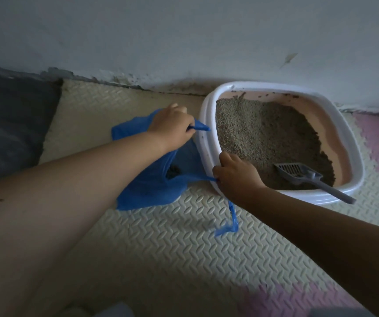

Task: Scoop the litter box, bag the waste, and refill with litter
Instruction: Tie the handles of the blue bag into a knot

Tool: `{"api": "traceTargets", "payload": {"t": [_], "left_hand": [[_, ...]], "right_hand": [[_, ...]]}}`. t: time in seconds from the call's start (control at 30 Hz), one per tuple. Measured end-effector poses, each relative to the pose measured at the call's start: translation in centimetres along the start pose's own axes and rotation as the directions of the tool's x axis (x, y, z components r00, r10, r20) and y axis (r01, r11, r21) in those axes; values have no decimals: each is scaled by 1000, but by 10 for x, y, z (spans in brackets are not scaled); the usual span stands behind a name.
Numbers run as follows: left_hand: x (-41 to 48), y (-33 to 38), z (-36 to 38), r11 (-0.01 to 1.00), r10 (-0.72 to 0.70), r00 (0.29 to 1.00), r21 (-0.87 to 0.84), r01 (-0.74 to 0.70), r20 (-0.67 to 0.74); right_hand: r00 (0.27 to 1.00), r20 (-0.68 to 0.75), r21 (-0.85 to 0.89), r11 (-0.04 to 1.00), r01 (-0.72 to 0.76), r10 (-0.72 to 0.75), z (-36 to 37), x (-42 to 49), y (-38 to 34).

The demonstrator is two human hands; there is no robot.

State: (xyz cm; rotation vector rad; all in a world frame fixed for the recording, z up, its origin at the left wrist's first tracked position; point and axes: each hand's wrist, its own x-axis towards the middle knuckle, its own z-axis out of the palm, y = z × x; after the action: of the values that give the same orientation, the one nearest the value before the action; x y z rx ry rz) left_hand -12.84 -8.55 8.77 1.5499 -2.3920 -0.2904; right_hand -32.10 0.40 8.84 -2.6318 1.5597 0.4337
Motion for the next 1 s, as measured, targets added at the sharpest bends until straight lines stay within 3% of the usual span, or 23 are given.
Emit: {"api": "traceTargets", "payload": {"t": [0.17,0.33,0.47,0.63,0.8,1.0], "left_hand": [[-14,-13,-27,997,-34,996,-72,28,-84],[-27,-32,-65,957,-187,957,-261,127,-220],[-40,-43,-98,899,-302,915,-400,180,-267],[-54,-49,-129,793,-465,840,-552,256,-278],[-61,-45,-172,738,-543,764,-632,236,-349],[-68,-47,-184,723,-583,720,-645,248,-377]], "right_hand": [[985,-141,192,979,-69,98,-18,10,-7],[941,-224,483,867,-118,252,-56,36,-16],[904,-293,627,776,-65,312,-80,53,-27],[858,-378,715,698,32,348,-115,69,-40],[739,-505,795,573,198,446,-164,72,-45],[695,-584,744,619,250,421,-197,72,-42]]}}
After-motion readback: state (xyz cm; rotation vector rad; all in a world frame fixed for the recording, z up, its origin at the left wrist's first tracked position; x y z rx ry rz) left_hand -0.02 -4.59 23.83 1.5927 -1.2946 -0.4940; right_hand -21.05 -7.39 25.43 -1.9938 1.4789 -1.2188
